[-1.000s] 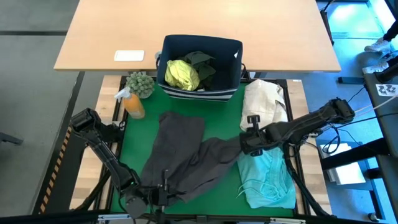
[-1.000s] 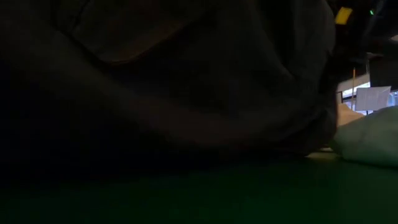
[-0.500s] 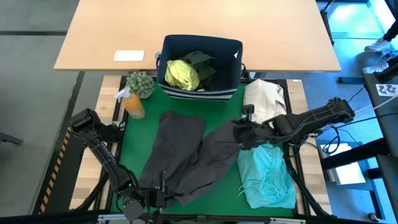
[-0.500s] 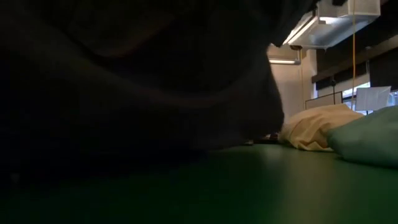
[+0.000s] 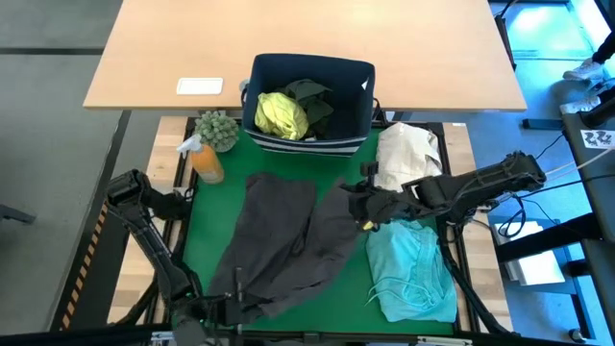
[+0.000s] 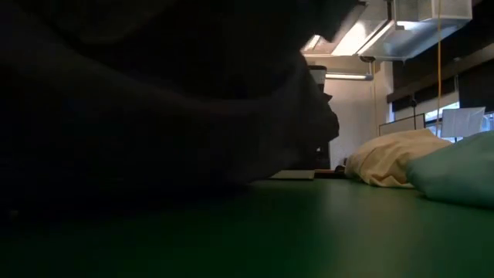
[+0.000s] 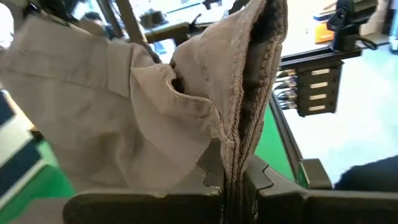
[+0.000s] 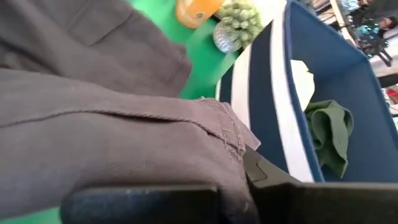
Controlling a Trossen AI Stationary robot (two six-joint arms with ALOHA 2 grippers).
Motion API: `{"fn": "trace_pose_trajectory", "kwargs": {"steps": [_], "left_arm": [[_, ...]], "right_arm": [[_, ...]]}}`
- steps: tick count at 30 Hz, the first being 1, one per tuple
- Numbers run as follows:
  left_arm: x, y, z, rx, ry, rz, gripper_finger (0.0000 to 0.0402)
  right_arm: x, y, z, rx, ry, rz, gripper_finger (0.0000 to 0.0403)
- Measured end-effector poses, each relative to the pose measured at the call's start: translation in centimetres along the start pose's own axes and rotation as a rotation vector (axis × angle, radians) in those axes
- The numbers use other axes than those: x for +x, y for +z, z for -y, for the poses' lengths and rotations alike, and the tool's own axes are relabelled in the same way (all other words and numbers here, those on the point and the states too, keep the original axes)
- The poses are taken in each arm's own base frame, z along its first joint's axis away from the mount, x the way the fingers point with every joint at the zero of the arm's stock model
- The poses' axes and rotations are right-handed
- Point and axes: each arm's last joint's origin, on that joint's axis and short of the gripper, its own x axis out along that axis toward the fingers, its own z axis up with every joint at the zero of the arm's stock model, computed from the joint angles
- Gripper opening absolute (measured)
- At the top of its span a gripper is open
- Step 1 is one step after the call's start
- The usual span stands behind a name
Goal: Fold laundry
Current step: Fold the black shorts
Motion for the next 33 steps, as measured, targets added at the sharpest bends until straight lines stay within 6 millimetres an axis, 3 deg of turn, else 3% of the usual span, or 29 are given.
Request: {"fn": "trace_pose_trajectory", "kwargs": {"steps": [7,14,21,33], "left_arm": [[-2.4,-1.5,0.7,-0.057,-0.002,-0.036,0.0000],[-3.9,-4.1,0.6,-0.124,0.010,-0.135,0.0000],[-4.3,-6.3,-0.5,-0.200,0.011,-0.362,0.0000],[-3.7,-7.4,-1.5,-0.255,-0.021,-0.705,0.0022]], "right_arm": [[3.5,0.8,1.2,0.070,-0.004,0.060,0.0002],[9.5,0.4,1.8,0.094,0.045,0.072,0.0002],[15.0,-1.7,0.9,0.093,0.113,-0.027,0.0002],[20.2,-2.7,-1.7,0.113,0.205,0.024,0.0003]]}}
